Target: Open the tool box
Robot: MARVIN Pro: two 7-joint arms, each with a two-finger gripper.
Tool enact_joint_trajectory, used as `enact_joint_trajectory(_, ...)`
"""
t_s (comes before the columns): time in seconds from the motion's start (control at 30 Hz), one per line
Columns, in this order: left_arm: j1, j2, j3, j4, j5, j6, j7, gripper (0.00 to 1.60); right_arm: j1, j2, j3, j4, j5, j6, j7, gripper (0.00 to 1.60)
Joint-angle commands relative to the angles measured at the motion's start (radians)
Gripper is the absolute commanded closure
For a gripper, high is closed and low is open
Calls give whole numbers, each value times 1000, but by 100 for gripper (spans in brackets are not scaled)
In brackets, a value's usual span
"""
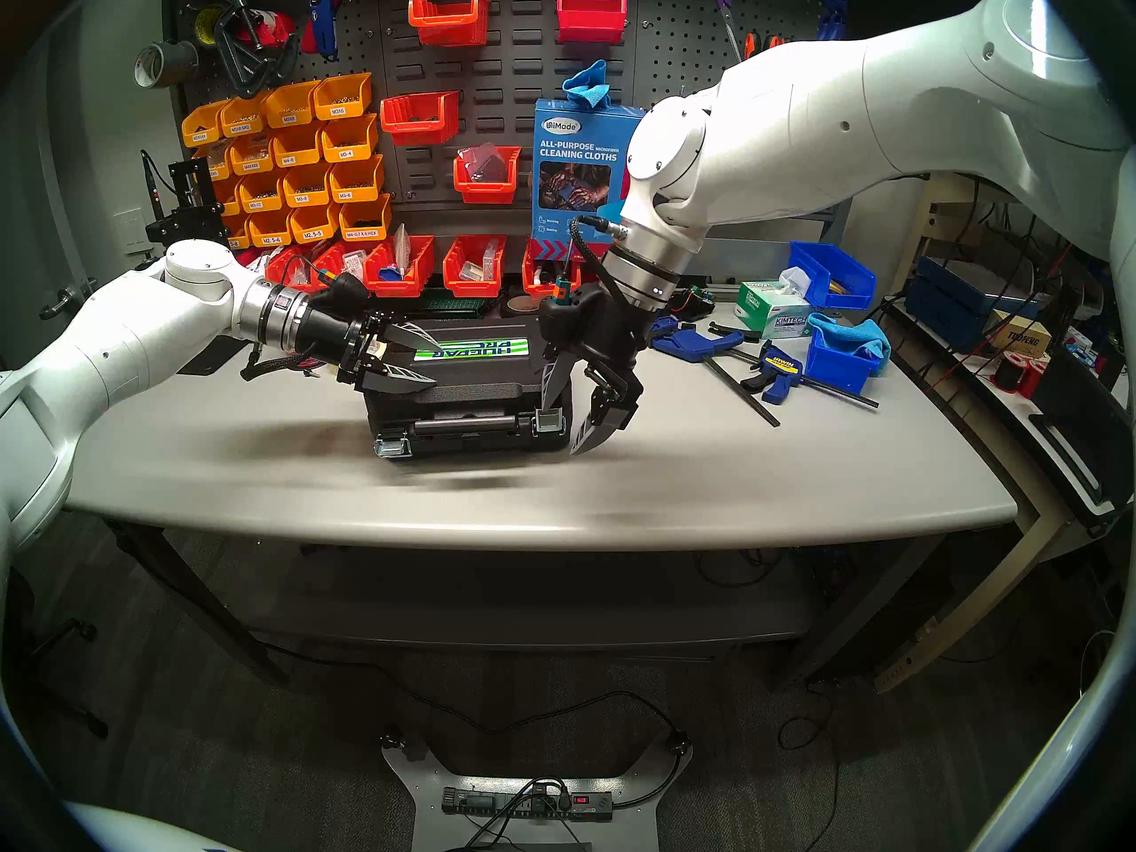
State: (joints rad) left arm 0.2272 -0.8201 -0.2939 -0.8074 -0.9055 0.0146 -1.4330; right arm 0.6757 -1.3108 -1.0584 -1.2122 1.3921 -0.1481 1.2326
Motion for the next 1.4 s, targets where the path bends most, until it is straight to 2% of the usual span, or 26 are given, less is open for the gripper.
enact_joint_trajectory(0.0,3,-3,0,-2,-1,-2,0,0,39,10,12,5,-1,0,-36,0)
enact_joint_trajectory(0.27,3,-3,-1,-2,0,-1,0,0,55,-14,11,-19,-29,12,-60,0)
enact_joint_trajectory(0.67,4,-3,-4,-2,2,-1,-1,0,56,-96,-10,-58,-89,69,-85,0)
enact_joint_trajectory(0.97,5,-3,-6,-2,3,0,-1,0,55,-116,-9,-67,-99,70,-95,0)
enact_joint_trajectory(1.13,6,-3,-7,-2,5,0,-1,0,63,-145,-26,-79,-113,102,-110,0)
enact_joint_trajectory(1.3,6,-4,-8,-2,5,0,-1,0,43,-161,-37,-73,-104,129,-114,0)
enact_joint_trajectory(1.37,6,-4,-9,-2,6,0,-1,0,5,-169,-37,-61,-91,133,-122,0)
